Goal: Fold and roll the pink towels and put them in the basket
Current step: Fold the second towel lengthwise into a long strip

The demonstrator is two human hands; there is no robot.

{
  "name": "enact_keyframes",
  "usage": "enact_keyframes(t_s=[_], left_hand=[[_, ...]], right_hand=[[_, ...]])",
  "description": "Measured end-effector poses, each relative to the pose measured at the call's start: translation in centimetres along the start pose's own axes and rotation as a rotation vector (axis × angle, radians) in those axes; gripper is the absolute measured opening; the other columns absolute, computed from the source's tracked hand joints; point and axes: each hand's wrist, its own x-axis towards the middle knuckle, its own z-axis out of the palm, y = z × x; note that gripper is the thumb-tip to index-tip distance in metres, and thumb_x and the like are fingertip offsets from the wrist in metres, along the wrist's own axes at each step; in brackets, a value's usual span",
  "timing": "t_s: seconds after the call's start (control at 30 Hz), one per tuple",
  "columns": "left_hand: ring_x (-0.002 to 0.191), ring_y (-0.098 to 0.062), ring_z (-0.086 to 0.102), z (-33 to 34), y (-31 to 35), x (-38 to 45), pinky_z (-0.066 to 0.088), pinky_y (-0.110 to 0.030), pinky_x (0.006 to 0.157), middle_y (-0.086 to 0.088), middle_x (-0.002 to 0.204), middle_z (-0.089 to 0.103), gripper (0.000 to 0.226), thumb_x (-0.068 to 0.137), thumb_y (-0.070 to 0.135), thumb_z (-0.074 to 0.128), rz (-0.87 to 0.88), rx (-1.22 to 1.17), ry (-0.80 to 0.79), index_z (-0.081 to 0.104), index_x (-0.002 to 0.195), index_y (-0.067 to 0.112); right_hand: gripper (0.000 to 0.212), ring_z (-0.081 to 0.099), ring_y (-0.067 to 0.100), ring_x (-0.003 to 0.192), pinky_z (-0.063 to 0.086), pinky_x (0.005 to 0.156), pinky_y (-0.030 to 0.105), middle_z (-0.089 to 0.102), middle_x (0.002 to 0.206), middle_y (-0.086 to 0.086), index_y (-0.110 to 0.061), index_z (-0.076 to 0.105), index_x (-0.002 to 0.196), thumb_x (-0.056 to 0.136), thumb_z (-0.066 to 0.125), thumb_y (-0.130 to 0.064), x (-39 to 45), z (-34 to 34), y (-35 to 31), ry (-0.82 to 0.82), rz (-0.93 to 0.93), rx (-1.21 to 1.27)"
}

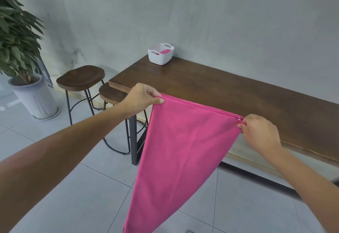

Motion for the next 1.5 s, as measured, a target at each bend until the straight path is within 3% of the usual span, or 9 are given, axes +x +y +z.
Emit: enact_keyframes(t_s=[0.17,0.33,0.6,0.7,0.8,1.13,1.27,1.43,1.5], left_hand=[[0.092,-0.029,0.072,0.6,-0.5,-1.3,0.054,-0.046,0.096,-0.007,0.086,0.077,0.009,0.079,0.017,0.085,-0.021,-0.01,-0.02,0.079,0.082,0.011],[0.087,-0.023,0.073,2.1,-0.2,-1.7,0.056,-0.043,0.094,-0.001,0.082,0.077,0.008,0.078,0.021,0.086,0.007,-0.004,-0.047,0.079,0.08,0.016],[0.08,-0.014,0.072,3.3,0.8,-0.4,0.058,-0.026,0.08,0.003,0.081,0.075,0.008,0.083,0.02,0.082,0.075,0.123,0.061,0.076,0.082,0.015],[0.073,-0.01,0.067,3.7,0.9,0.3,0.046,-0.007,0.064,0.007,0.08,0.072,0.006,0.085,0.019,0.079,0.095,0.196,0.16,0.075,0.083,0.016],[0.068,-0.002,0.06,4.2,1.1,1.2,0.039,-0.002,0.059,0.012,0.078,0.068,0.004,0.085,0.018,0.078,0.119,0.201,0.216,0.075,0.083,0.017],[0.064,-0.007,0.052,9.3,0.6,5.4,0.046,-0.021,0.064,0.002,0.072,0.062,0.008,0.089,0.009,0.07,0.14,0.148,0.233,0.067,0.082,0.013],[0.064,-0.007,0.049,12.3,0.3,7.6,0.043,-0.023,0.064,0.005,0.071,0.052,0.012,0.094,0.006,0.062,0.141,0.123,0.184,0.055,0.101,0.013],[0.07,-0.008,0.056,16.2,-0.3,11.6,0.044,-0.01,0.056,0.003,0.083,0.06,0.011,0.098,0.005,0.057,0.098,0.141,0.166,0.063,0.099,0.013],[0.073,-0.015,0.058,18.2,-0.8,13.3,0.053,-0.015,0.054,-0.005,0.085,0.06,0.014,0.098,0.004,0.055,0.035,0.054,0.15,0.065,0.09,0.011]], right_hand=[[0.014,0.062,0.036,0.072,0.046,0.051,0.038,0.059,0.085,0.012,0.0,0.066,0.083,0.086,0.074,-0.011,-0.4,0.1,0.9,0.177,-0.195,-0.155],[0.033,0.055,0.034,0.058,0.027,0.046,0.031,0.05,0.08,0.016,0.001,0.063,0.083,0.058,0.084,0.006,-0.7,0.5,2.0,0.106,-0.185,-0.349],[0.022,0.059,0.035,0.056,0.043,0.043,0.034,0.057,0.067,0.013,0.001,0.066,0.065,0.075,0.084,-0.005,-1.3,0.3,2.7,0.203,-0.255,-0.244],[0.025,0.06,0.033,0.067,0.049,0.052,0.037,0.06,0.07,0.008,-0.003,0.067,0.068,0.088,0.074,-0.017,-1.2,-0.3,2.5,0.188,-0.147,-0.131],[0.029,0.056,0.031,0.068,0.044,0.058,0.035,0.058,0.071,0.005,-0.007,0.063,0.067,0.092,0.069,-0.022,-0.9,-0.8,3.1,0.2,-0.101,-0.022],[0.026,0.053,0.033,0.06,0.045,0.053,0.037,0.055,0.069,0.01,-0.003,0.058,0.072,0.088,0.074,-0.014,0.1,-0.8,6.1,0.211,-0.033,0.005],[0.024,0.05,0.032,0.054,0.046,0.051,0.039,0.052,0.061,0.007,-0.008,0.042,0.083,0.093,0.063,-0.015,0.9,-0.2,7.2,0.156,0.06,0.054],[0.017,0.064,0.035,0.084,0.049,0.069,0.041,0.064,0.096,-0.002,-0.018,0.054,0.114,0.098,0.059,-0.022,3.0,1.9,10.0,0.096,0.207,0.141],[0.003,0.065,0.03,0.082,0.049,0.07,0.039,0.065,0.088,-0.001,-0.019,0.062,0.095,0.097,0.059,-0.019,4.0,3.3,11.4,0.093,0.303,0.31]])
